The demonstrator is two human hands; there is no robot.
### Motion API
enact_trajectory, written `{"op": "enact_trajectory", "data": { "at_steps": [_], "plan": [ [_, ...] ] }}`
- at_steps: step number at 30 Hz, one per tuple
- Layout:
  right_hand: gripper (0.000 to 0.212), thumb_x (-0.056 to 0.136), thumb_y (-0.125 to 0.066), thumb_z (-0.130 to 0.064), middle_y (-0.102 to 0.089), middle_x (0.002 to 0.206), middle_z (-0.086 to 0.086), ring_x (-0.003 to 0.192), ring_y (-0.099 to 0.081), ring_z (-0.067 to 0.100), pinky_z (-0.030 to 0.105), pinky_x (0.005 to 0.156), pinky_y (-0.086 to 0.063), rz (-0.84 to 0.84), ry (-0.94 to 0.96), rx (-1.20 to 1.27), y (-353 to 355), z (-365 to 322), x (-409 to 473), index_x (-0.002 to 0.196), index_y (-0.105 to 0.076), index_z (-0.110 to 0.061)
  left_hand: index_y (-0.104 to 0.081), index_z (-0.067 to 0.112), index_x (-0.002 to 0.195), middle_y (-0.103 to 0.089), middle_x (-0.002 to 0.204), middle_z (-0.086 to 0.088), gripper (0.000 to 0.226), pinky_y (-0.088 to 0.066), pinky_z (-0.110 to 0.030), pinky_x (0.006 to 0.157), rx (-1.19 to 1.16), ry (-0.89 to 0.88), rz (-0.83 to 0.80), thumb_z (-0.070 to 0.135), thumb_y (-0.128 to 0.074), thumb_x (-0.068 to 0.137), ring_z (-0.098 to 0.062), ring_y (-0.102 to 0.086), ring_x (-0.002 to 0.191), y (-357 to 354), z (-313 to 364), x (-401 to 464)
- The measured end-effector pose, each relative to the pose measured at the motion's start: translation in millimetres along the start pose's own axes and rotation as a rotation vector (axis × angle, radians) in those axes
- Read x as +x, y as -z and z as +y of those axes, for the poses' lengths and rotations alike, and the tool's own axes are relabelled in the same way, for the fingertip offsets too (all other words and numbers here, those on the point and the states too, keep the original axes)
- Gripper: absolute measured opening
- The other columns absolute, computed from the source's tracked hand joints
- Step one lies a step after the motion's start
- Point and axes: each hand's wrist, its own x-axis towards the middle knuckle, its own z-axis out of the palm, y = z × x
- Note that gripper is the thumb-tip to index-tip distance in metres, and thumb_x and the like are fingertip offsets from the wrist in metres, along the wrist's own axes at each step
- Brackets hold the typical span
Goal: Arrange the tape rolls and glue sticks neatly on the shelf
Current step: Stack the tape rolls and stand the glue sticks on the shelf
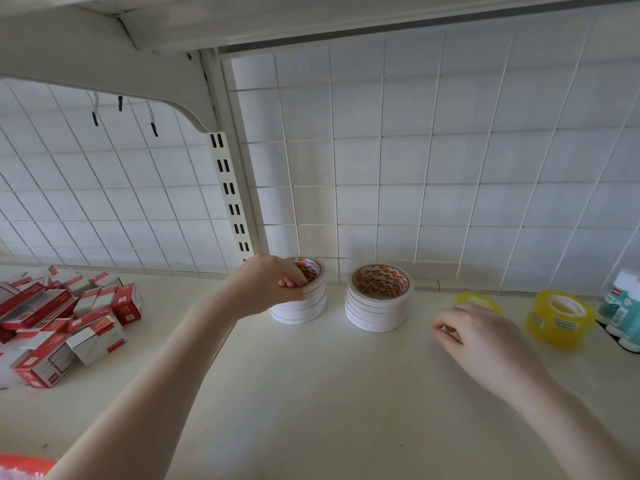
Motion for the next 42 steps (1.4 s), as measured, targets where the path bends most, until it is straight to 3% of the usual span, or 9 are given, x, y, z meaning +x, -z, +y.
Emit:
{"op": "enact_trajectory", "data": {
  "at_steps": [12, 25, 31, 37, 42],
  "plan": [
    [0.014, 0.091, -0.052, -0.032, -0.059, 0.088, -0.006, 0.087, -0.053, 0.015, 0.029, 0.069, -0.045, -0.017, -0.011, 0.008, 1.3, -0.4, -1.0, 0.091, -0.065, -0.027, -0.072, 0.022, 0.092, -0.06, 0.074, 0.017, 0.012, -0.048, -0.021, 0.078, -0.009, 0.019, -0.058, 0.025, -0.071, 0.08, -0.005, -0.057, 0.075, 3.8, 4.3, 2.8],
    [0.018, 0.093, -0.046, -0.034, -0.057, 0.09, -0.007, 0.088, -0.053, 0.015, 0.028, 0.07, -0.044, -0.036, -0.002, -0.03, 2.9, 2.1, -4.5, 0.093, -0.062, -0.027, -0.069, 0.02, 0.09, -0.066, 0.085, 0.002, 0.01, -0.048, -0.034, 0.074, 0.167, -0.031, 0.056, 0.026, -0.061, 0.087, -0.02, -0.058, 0.085, -5.1, 8.6, -11.7],
    [0.021, 0.094, -0.04, -0.034, -0.06, 0.1, -0.008, 0.099, -0.055, 0.016, 0.027, 0.073, -0.044, 0.017, 0.017, -0.198, 23.7, 5.3, -2.3, 0.098, -0.06, -0.028, -0.062, 0.016, 0.116, -0.061, 0.117, 0.004, 0.031, -0.044, -0.03, 0.079, 0.245, -0.032, 0.271, 0.026, -0.063, 0.086, -0.021, -0.053, 0.108, -13.4, 23.9, -42.4],
    [0.023, 0.094, -0.041, -0.038, -0.063, 0.1, -0.007, 0.097, -0.057, 0.017, 0.027, 0.072, -0.044, 0.115, 0.018, -0.207, 43.6, 14.4, -14.7, 0.097, -0.061, -0.027, -0.066, 0.007, 0.102, -0.067, 0.096, -0.006, 0.034, -0.053, -0.04, 0.061, 0.25, 0.036, 0.439, 0.012, -0.078, 0.07, -0.033, -0.063, 0.088, -34.4, 55.6, -85.8],
    [0.02, 0.09, -0.05, -0.035, -0.063, 0.095, 0.0, 0.095, -0.058, 0.023, 0.031, 0.074, -0.044, 0.132, -0.04, -0.197, 39.4, 34.4, -49.8, 0.095, -0.064, -0.022, -0.065, 0.008, 0.107, -0.066, 0.102, -0.006, 0.038, -0.051, -0.039, 0.067, 0.231, 0.086, 0.439, 0.018, -0.077, 0.073, -0.032, -0.062, 0.093, -60.1, 90.4, -107.7]
  ]
}}
